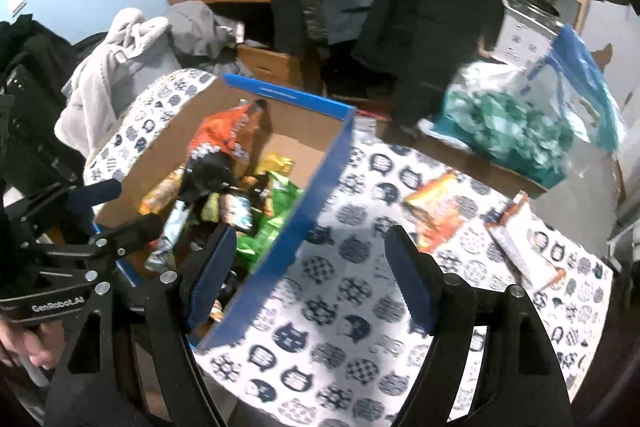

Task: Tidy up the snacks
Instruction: 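Withdraw both tools from the box toward the loose snacks on the tablecloth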

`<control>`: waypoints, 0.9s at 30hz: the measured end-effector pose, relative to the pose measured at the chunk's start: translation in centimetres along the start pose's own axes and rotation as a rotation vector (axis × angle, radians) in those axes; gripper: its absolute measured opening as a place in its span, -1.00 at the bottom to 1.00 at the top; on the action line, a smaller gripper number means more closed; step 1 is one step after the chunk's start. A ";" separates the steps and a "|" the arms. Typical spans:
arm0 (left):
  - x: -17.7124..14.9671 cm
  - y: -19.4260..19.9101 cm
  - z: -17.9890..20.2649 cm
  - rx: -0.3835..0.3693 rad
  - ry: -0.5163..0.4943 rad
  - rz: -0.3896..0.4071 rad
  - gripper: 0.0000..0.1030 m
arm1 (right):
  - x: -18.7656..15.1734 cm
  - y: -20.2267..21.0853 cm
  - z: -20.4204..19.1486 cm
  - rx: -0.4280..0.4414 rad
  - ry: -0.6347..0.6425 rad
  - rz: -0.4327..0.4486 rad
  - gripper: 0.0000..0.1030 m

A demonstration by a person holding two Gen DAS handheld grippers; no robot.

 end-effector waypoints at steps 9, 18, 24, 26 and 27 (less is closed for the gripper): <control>-0.7 -1.0 4.5 -0.031 -0.062 -0.043 0.57 | -2.4 1.7 4.7 -0.015 -0.083 0.006 0.50; -1.4 -2.4 9.1 -0.047 -0.130 -0.082 0.70 | -5.0 3.0 9.5 -0.048 -0.145 0.007 0.51; -1.8 -3.5 11.7 -0.048 -0.166 -0.107 0.70 | -6.3 3.9 12.9 -0.070 -0.198 0.009 0.52; -1.9 -4.0 12.4 -0.053 -0.169 -0.123 0.70 | -6.8 4.0 13.9 -0.078 -0.205 0.004 0.52; -2.0 -4.4 12.8 -0.062 -0.165 -0.137 0.70 | -7.2 3.9 14.4 -0.085 -0.208 -0.002 0.52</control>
Point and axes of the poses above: each gripper's, at about its wrist camera, not at the fingertips, and y roughly against the way its jaws point, z to its right, x to its top, the point moved 8 cm from there along -y, roughly the way its jaws point, and after that the axes turned 2 degrees about -x, right-handed, at the moved point
